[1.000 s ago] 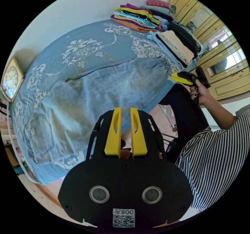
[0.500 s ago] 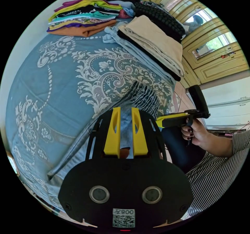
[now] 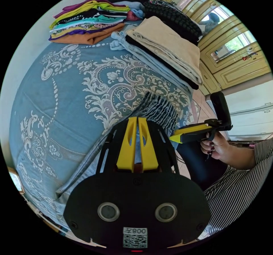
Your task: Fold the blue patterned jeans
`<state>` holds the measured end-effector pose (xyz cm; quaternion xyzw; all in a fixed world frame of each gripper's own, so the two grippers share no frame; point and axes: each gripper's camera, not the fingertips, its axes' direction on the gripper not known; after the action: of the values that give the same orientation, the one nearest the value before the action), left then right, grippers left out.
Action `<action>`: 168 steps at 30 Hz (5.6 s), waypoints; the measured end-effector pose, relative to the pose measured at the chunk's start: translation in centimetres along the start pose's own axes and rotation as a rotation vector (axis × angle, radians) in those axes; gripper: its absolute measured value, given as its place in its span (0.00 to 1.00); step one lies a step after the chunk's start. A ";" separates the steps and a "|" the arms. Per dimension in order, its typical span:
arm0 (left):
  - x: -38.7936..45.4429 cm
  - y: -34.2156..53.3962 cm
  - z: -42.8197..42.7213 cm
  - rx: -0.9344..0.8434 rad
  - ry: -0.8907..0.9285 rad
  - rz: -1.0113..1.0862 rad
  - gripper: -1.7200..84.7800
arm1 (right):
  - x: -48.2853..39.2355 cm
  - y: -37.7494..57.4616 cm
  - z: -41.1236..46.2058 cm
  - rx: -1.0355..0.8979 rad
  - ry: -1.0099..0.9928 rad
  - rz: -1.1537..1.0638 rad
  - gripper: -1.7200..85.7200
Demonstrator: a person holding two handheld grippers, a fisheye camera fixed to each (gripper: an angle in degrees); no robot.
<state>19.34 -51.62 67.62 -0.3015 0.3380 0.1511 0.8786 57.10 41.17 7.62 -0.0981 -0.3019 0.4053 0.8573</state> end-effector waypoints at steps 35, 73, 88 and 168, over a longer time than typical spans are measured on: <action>-4.4 0.1 4.1 0.035 -0.005 -0.130 0.03 | -5.4 -2.8 1.6 0.064 0.039 -0.020 0.02; -19.5 41.7 -8.8 0.333 -0.123 -0.668 0.07 | -26.4 -9.5 25.0 -0.116 0.518 -0.534 0.02; -28.8 58.8 -9.7 0.352 -0.236 -0.889 0.04 | -35.3 -13.8 49.6 -0.468 0.254 -0.762 0.03; -42.3 75.9 -16.1 0.539 -0.264 -0.708 0.10 | -48.4 -30.2 93.1 -0.794 0.170 -0.984 0.06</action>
<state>-55.13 -5.79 54.61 -0.1373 0.1269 -0.2145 0.9587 -3.02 -22.16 73.21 -0.2901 -0.3698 -0.1881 0.8624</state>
